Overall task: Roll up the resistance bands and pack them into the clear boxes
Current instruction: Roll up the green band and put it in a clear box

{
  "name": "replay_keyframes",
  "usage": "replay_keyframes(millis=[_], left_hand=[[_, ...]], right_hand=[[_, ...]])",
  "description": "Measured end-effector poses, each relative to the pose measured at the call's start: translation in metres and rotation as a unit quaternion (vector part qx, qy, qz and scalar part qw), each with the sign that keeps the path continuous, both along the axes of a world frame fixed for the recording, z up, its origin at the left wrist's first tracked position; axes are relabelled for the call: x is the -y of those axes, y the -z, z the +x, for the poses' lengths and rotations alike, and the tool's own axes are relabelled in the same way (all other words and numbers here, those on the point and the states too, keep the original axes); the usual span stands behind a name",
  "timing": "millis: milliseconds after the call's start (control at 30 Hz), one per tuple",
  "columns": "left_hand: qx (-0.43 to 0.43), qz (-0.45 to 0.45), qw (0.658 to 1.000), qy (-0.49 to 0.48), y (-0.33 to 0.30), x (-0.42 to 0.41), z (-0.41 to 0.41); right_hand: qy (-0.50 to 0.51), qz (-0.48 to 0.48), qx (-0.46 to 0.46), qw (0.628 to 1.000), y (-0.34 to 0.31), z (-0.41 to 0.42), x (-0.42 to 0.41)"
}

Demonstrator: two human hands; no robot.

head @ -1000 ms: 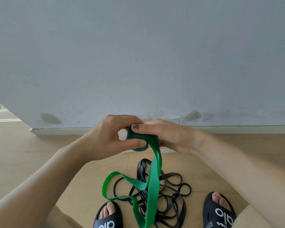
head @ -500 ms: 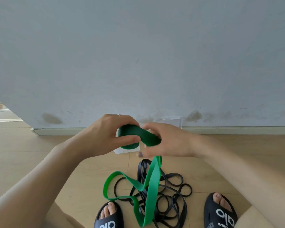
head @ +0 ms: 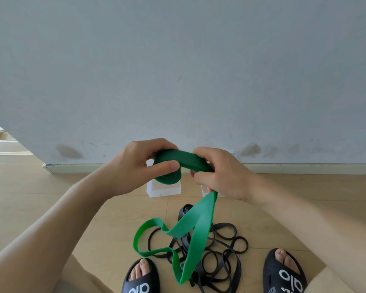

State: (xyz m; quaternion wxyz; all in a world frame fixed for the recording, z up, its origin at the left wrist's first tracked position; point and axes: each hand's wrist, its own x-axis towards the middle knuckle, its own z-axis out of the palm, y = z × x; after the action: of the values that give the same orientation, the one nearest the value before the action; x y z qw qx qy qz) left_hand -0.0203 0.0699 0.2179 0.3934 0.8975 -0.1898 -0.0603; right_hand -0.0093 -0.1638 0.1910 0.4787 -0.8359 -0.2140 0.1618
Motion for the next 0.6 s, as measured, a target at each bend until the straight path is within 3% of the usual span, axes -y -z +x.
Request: replay_keyframes(millis=[200,300,367,467,600], left_hand=[[0.008,-0.001,1.000,-0.004,0.001,0.003,0.000],[0.013,0.003,1.000,-0.014,0.001,0.003,0.000],[0.012,0.004,1.000,-0.017,0.001,0.003,0.001],[0.001,-0.023,1.000,-0.020,0.001,0.003,0.002],[-0.024,-0.088,0.995,-0.030,-0.001,0.003,0.002]], right_hand=[[-0.021,-0.137,0.220,0.966,0.005,-0.001,-0.002],[-0.028,-0.219,0.243,0.945,0.011,-0.002,-0.005],[-0.015,-0.168,0.158,0.973,0.008,-0.002,-0.004],[0.011,-0.010,-0.033,0.999,0.001,0.003,-0.001],[-0.058,0.185,-0.239,0.952,-0.006,0.004,0.001]])
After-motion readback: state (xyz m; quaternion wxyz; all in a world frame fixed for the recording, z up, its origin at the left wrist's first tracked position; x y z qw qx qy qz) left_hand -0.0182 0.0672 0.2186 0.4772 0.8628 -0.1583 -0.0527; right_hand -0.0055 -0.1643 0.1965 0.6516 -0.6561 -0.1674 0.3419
